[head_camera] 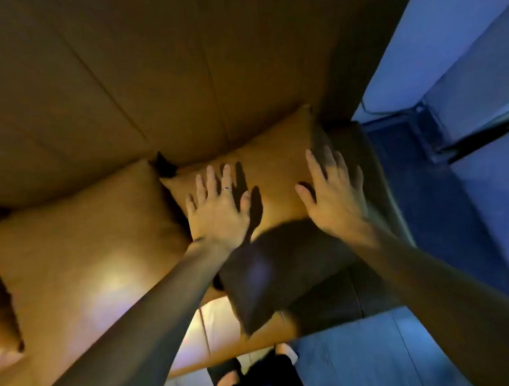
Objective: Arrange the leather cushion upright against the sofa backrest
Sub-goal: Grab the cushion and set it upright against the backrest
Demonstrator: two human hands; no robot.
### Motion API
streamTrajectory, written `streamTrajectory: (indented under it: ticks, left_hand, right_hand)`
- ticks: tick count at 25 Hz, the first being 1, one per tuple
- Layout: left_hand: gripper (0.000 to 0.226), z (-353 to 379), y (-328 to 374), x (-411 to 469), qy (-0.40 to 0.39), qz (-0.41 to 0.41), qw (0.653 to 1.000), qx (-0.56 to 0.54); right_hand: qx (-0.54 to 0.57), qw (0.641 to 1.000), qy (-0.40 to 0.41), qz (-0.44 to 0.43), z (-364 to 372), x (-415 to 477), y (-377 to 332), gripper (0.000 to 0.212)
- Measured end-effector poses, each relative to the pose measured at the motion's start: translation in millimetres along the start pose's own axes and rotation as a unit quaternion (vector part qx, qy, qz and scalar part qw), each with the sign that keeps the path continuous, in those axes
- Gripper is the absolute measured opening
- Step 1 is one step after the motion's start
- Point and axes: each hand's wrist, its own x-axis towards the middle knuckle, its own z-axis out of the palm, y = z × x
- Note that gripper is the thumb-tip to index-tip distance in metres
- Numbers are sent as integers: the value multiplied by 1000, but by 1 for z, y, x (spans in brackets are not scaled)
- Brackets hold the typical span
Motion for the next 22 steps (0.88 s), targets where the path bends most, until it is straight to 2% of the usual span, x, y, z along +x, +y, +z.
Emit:
streamTrajectory:
  ticks: [2,4,7,9,11,13,16,18,20,21,22]
  left_hand:
    - [67,29,1,9,-28,-38,999,-12]
    - [66,53,0,14,-44,-65,997,-26]
    - [66,73,-1,14,-7,-67,997,-33]
    - [66,74,-2,13,7,-74,996,-48]
    - [71,73,-5,10,9,-141,987,-83]
    - [80,71,-10,10,2,-233,962,-145]
    - [93,70,-18,18,3,-281,934,-218]
    - [102,67,-24,28,-1,-330,897,-294]
    - [120,63,-32,39,-12,-413,811,-414]
    - [133,60,-36,42,-21,-441,764,-471]
    - [143,57,-40,43,-29,-452,732,-509]
  right_hand:
    - [15,999,-27,16,23,6,4,72]
    - [28,999,-15,10,43,4,4,69]
    - [31,999,41,1,61,-1,4,66]
    - [47,998,50,0,59,0,6,65]
    - [73,996,42,4,56,3,8,65]
    - [104,994,25,35,52,8,13,65]
    - [165,978,-25,124,44,30,20,71]
    - [196,964,-69,169,40,48,27,83]
    - [251,939,-112,208,38,62,40,103]
    - [289,920,-136,227,38,69,48,116]
    - [329,899,-157,241,38,74,53,130]
